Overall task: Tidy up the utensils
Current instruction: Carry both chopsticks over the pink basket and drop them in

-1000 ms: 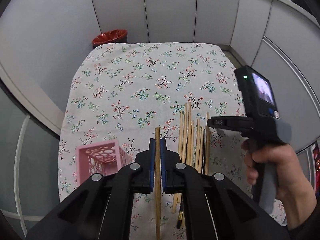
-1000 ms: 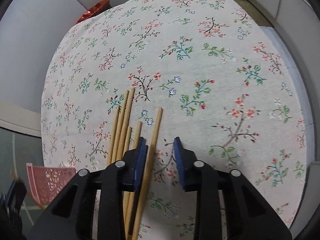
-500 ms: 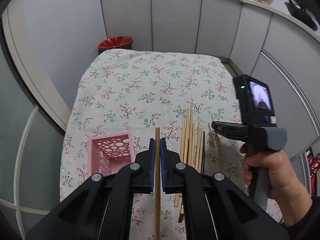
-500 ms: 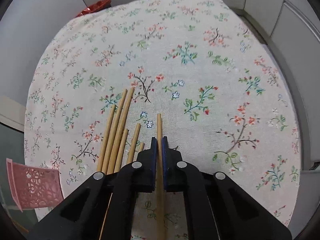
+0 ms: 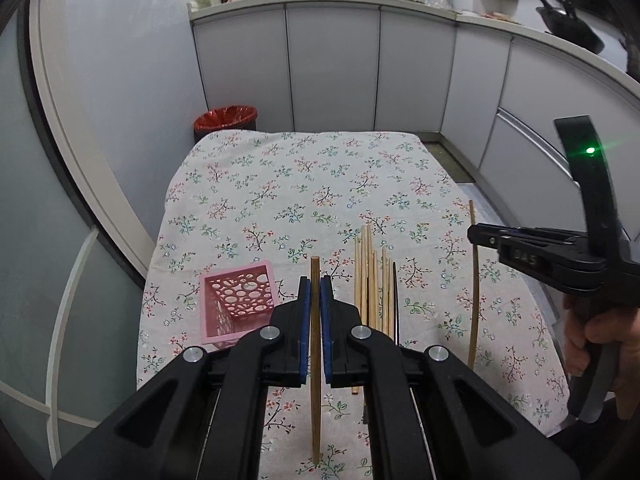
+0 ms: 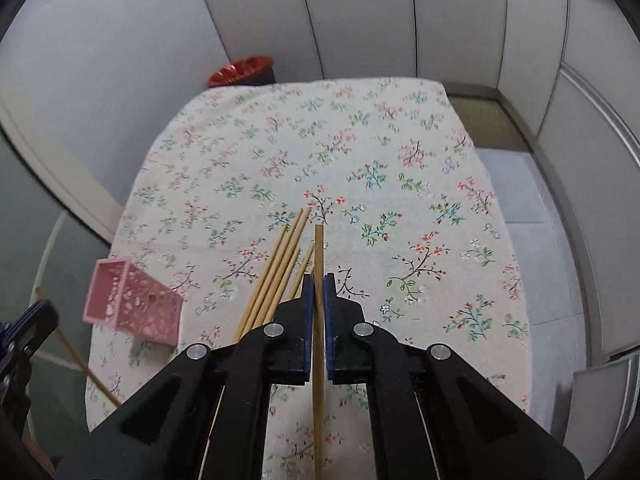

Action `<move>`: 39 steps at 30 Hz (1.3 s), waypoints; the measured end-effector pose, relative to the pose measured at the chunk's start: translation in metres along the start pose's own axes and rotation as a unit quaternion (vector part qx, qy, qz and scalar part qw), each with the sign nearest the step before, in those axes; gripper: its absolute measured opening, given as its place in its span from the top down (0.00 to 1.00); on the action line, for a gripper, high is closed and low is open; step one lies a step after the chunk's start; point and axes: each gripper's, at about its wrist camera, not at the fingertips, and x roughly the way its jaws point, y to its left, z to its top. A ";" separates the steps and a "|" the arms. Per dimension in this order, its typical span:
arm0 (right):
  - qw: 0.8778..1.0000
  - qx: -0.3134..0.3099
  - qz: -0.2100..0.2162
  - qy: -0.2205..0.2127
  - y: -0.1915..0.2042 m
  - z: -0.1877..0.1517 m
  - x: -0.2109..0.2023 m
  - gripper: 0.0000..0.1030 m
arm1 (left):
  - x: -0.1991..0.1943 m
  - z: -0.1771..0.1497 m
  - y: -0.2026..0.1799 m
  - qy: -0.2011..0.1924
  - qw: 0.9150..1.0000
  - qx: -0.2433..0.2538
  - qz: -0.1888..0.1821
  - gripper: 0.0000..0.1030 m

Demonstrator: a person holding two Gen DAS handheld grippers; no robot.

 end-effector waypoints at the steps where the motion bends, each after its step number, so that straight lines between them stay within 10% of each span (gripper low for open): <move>1: 1.000 -0.006 0.001 -0.008 0.002 -0.002 -0.007 0.96 | -0.004 -0.001 -0.001 -0.004 1.000 0.002 -0.001 0.95; 14: 0.992 -0.048 0.045 -0.108 0.030 -0.012 -0.095 0.96 | -0.065 0.007 0.018 -0.092 0.996 -0.017 -0.016 0.95; 25: 0.981 -0.065 0.088 -0.159 0.068 0.003 -0.130 0.96 | -0.096 0.033 0.061 -0.207 0.975 -0.080 0.016 0.95; 39: 0.969 -0.036 0.155 -0.189 0.099 0.029 -0.130 0.96 | -0.073 0.052 0.086 -0.235 0.965 -0.105 0.054 0.95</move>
